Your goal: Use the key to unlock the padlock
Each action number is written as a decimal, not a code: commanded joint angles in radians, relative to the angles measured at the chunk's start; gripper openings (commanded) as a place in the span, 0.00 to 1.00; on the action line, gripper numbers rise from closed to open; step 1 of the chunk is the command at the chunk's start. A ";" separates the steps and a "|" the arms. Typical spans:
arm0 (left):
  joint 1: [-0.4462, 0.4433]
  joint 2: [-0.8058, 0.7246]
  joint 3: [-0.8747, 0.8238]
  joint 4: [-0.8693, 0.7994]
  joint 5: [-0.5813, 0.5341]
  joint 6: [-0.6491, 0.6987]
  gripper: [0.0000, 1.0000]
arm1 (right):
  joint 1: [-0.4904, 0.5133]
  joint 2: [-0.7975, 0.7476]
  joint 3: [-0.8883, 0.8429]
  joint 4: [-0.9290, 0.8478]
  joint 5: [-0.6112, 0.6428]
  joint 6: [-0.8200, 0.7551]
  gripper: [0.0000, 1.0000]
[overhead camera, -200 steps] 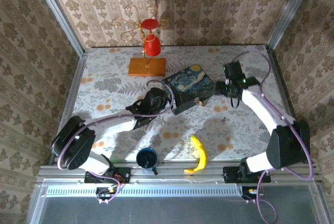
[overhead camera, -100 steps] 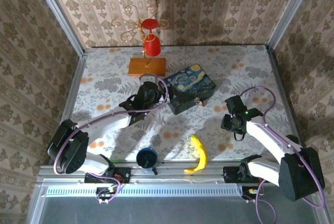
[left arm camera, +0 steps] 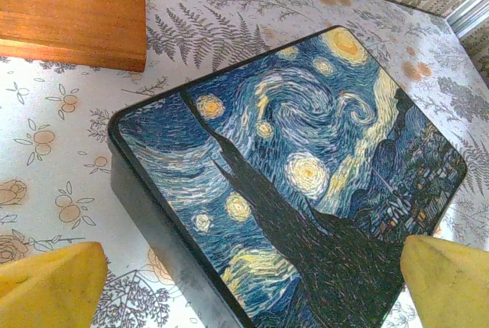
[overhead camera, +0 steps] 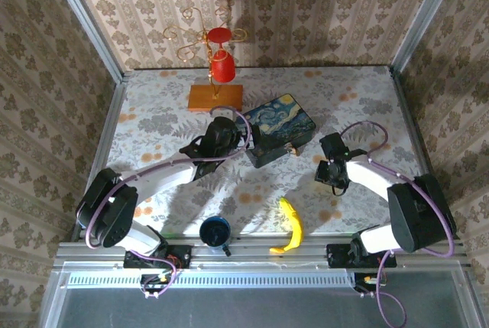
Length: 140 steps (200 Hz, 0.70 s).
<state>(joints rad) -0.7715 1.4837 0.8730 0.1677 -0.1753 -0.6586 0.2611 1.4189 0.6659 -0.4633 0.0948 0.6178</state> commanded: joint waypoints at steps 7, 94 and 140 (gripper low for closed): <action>0.001 0.007 0.029 0.020 0.022 -0.016 1.00 | 0.010 0.037 0.038 0.026 0.012 0.016 0.45; 0.003 0.012 0.023 0.019 0.031 -0.018 1.00 | 0.011 0.052 0.050 0.029 0.002 0.010 0.32; 0.001 0.014 0.021 0.018 0.037 -0.021 1.00 | 0.015 0.067 0.073 0.027 0.005 0.006 0.29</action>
<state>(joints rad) -0.7715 1.4899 0.8734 0.1719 -0.1528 -0.6617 0.2630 1.4586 0.7063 -0.5049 0.1238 0.6178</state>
